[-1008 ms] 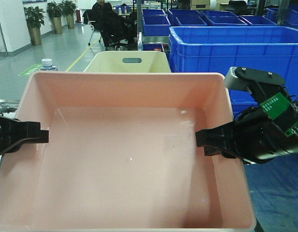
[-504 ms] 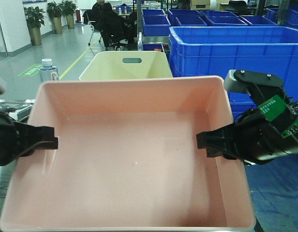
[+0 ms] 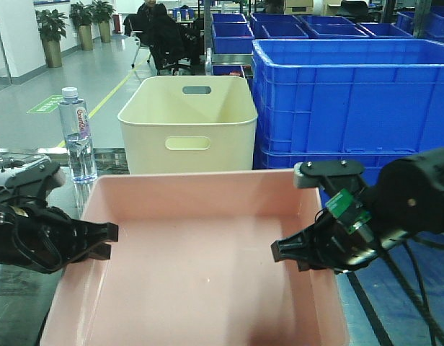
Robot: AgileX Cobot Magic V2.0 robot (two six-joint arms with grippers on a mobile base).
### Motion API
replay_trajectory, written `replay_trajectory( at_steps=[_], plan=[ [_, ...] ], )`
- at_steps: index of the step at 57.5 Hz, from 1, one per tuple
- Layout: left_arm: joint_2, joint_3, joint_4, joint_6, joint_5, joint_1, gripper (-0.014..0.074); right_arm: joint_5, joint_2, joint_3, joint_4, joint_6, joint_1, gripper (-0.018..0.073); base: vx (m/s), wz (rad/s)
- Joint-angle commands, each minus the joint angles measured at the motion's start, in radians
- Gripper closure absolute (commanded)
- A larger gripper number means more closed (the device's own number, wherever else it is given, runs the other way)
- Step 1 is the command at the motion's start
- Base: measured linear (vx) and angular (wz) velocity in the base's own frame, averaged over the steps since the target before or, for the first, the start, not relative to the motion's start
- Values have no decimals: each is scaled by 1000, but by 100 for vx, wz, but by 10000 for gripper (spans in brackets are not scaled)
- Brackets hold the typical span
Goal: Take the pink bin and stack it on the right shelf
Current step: 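Lower the pink bin with both grippers onto the dark table, then open both grippers and release the pink bin's rims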
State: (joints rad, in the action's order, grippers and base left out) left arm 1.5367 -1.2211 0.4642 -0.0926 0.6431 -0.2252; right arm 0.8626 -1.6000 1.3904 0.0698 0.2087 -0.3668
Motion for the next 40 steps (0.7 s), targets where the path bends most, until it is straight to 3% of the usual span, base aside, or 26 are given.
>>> replay_trajectory(
  at_steps=[1,17,40],
  plan=[
    [-24,-38,90,15,-62,-16,591,-98,3,32,4,9,-1,556,0,0],
    [10,-38,90,14,-75,-16,490,-100,-60,32,-29,11,-1,451,0,0],
    [6,-38,90,13,-74,-16,107,-97,-57,32,-28,16,-1,150,0,0]
  ],
)
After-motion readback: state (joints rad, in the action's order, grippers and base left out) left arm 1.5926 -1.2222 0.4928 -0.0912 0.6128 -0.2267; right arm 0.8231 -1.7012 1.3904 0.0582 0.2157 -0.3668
